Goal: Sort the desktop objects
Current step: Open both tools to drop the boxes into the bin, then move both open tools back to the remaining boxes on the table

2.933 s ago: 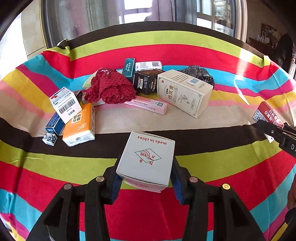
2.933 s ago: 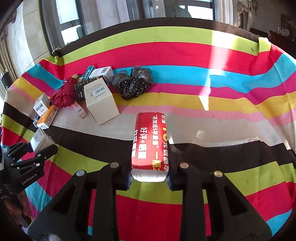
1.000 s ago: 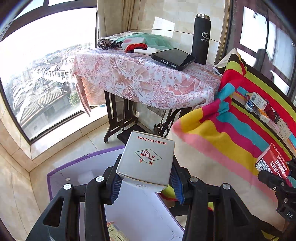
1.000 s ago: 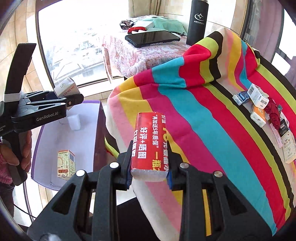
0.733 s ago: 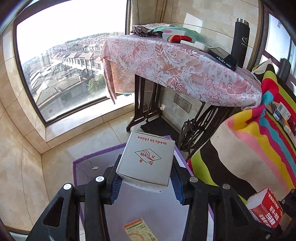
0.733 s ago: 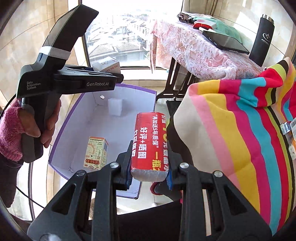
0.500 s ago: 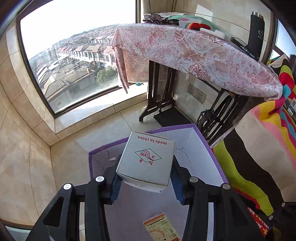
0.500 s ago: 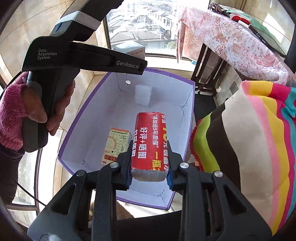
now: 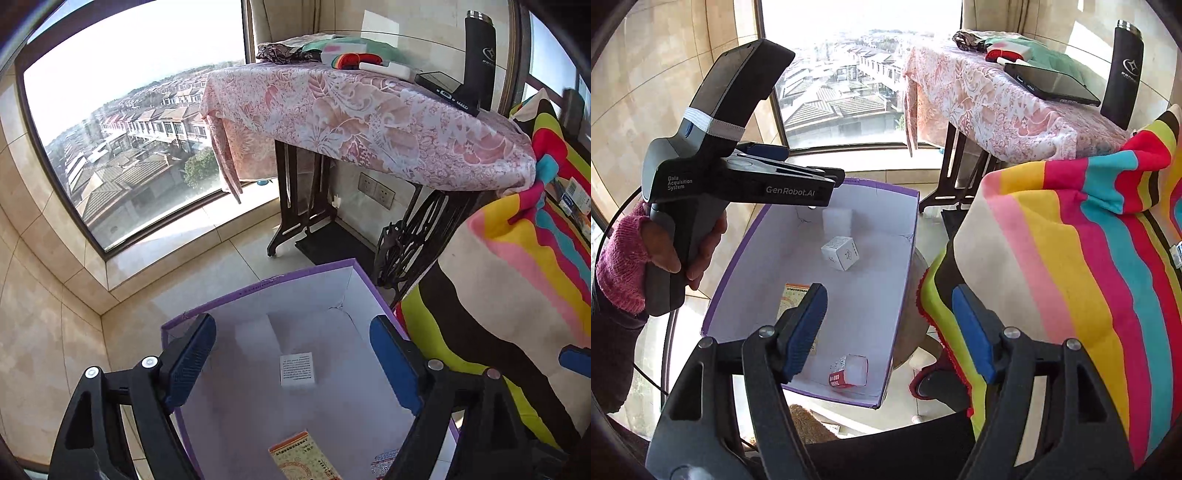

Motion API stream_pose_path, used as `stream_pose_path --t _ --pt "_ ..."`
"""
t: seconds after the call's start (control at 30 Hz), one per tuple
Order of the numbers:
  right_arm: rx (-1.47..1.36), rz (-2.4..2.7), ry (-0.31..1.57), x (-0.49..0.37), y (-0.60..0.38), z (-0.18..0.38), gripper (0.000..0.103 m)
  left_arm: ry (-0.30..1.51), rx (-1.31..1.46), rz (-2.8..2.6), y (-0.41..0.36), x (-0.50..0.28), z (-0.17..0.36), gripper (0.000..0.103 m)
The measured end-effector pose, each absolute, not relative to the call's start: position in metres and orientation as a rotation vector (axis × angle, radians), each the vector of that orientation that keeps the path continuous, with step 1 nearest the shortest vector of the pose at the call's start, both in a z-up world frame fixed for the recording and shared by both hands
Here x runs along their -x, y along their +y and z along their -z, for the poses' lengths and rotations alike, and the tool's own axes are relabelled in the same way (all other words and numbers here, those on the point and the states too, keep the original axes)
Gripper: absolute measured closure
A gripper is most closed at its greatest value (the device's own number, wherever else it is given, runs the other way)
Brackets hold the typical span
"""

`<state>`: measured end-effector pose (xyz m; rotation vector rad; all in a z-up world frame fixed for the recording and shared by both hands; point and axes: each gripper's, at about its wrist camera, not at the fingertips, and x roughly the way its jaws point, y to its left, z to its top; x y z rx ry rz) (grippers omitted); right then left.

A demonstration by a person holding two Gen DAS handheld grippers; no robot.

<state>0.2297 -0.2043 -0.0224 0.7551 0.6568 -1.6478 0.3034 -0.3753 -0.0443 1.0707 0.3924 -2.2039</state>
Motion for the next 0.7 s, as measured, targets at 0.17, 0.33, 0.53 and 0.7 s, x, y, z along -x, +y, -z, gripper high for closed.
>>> stream_pose_path --t 0.17,0.33,0.53,0.7 --pt "-0.750 1.878 0.550 -0.177 -0.136 -0.007 0.025 0.325 -1.105 2.422 -0.314 -0.249 0.026 0.017" --pt "-0.815 2.117 0.424 -0.116 -0.059 -0.022 0.022 0.238 -1.136 2.630 -0.243 -0.183 0.004 0.017" --pt "-0.937 2.322 0.293 -0.052 0.022 -0.020 0.022 0.147 -1.170 2.785 -0.166 -0.087 -0.008 0.017" --pt "-0.978 2.405 0.283 -0.015 0.062 -0.017 0.022 0.276 -1.217 2.828 -0.130 -0.008 -0.015 0.017"
